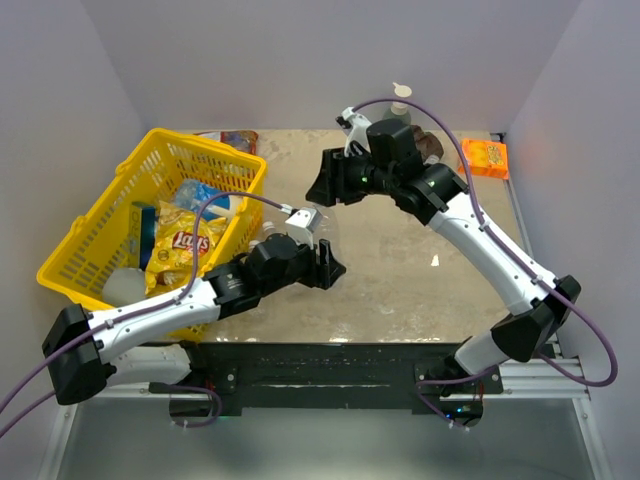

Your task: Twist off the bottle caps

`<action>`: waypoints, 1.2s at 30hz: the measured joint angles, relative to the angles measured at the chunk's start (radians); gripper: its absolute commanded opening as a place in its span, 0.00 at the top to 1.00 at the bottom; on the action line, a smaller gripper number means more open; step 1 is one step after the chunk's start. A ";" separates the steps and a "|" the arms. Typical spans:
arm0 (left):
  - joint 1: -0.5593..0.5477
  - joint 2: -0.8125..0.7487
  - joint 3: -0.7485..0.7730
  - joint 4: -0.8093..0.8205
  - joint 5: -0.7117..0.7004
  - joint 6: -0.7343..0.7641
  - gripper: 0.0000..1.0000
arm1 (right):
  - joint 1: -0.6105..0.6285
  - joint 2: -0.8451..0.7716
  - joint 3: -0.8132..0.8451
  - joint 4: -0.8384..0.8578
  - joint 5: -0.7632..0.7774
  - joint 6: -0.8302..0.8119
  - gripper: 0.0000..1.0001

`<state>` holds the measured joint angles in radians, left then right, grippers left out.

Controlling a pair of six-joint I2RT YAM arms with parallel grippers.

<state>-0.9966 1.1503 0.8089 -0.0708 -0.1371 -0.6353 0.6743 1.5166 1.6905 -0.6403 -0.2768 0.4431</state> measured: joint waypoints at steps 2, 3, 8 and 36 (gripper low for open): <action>-0.001 0.002 0.002 0.000 0.000 0.000 0.59 | 0.005 0.002 0.000 0.000 0.007 -0.003 0.49; -0.001 0.002 0.003 0.000 0.000 0.000 0.59 | 0.006 0.002 0.000 0.000 0.009 -0.006 0.50; -0.001 0.002 0.005 0.000 -0.001 0.000 0.59 | 0.007 0.002 0.000 0.000 0.023 -0.014 0.58; 0.137 -0.202 -0.240 0.388 0.639 0.000 0.58 | -0.172 0.051 -0.018 0.084 -0.922 -0.220 0.84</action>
<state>-0.8597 0.9485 0.5686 0.3172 0.5022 -0.6357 0.5026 1.5681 1.6722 -0.5564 -1.1984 0.2226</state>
